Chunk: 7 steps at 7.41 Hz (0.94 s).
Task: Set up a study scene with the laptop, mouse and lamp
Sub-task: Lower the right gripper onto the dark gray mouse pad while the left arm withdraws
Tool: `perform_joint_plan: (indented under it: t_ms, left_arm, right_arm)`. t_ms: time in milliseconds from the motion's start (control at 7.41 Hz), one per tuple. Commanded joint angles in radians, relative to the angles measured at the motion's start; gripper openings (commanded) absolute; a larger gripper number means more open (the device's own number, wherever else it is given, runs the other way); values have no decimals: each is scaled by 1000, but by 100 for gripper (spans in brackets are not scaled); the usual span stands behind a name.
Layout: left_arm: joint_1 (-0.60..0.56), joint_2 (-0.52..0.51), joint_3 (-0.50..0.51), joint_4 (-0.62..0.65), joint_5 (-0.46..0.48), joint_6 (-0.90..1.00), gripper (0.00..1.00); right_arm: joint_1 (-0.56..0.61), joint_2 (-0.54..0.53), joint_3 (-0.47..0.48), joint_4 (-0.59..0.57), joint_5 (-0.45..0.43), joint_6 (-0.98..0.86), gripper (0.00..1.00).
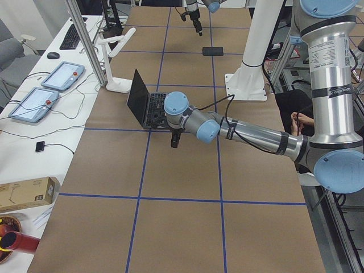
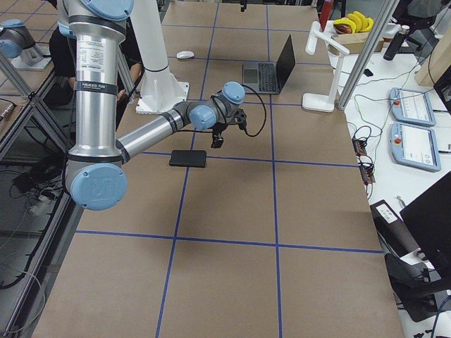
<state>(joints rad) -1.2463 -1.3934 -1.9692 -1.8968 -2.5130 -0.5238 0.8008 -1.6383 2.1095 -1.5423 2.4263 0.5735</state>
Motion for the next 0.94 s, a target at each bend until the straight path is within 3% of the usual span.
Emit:
perform_joint_plan:
  t_ms: [0, 270, 810]
  left_arm:
    - [123, 14, -10, -5, 51, -166, 100]
    - [244, 11, -26, -5, 51, -231, 100]
    - [251, 20, -45, -21, 51, -223, 100]
  right_arm:
    - [-67, -23, -3, -4, -33, 2, 98]
    - [-116, -23, -35, -7, -35, 3, 98]
    - [-127, -29, -92, -25, -38, 3, 98]
